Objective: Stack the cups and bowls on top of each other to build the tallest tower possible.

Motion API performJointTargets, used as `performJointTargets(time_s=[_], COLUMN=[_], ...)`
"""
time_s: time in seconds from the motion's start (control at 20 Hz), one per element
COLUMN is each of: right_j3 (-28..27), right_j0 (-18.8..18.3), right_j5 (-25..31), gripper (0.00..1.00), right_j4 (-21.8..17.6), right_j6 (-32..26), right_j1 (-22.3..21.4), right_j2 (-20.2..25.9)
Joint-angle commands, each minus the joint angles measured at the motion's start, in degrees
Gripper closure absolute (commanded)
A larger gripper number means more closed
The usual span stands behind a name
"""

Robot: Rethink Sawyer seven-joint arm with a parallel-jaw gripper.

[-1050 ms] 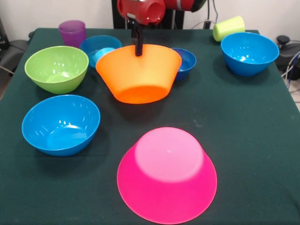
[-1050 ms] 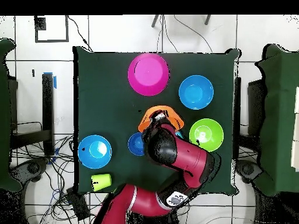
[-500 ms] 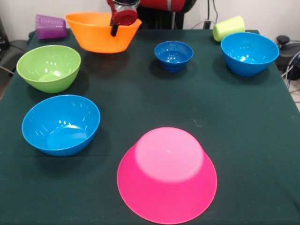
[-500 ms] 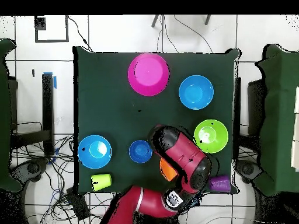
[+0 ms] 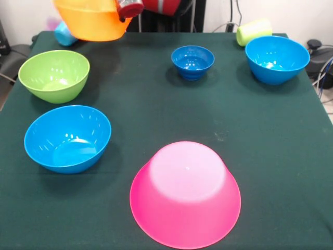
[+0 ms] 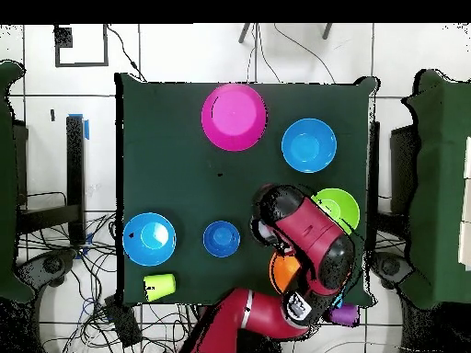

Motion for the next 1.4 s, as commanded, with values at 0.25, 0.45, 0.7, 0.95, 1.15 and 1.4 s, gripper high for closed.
performJointTargets(time_s=[0.25,0.45,0.7,0.95,1.15,1.4], right_j3=[9.5,20.6,27.6,32.7,33.8,32.6], right_j0=[-9.9,-10.4,-8.8,-7.0,-6.0,-6.2], right_j5=[9.0,8.9,8.7,7.9,7.1,5.7], gripper=[1.0,1.0,1.0,1.0,1.0,1.0], right_j4=[29.6,47.4,57.9,52.7,51.3,49.5], right_j6=[26.2,40.7,47.9,36.3,36.1,37.4], right_j1=[-7.2,-13.7,-21.1,-30.5,-33.3,-37.6], right_j2=[-24.7,-30.8,-35.1,-40.7,-43.6,-49.7])
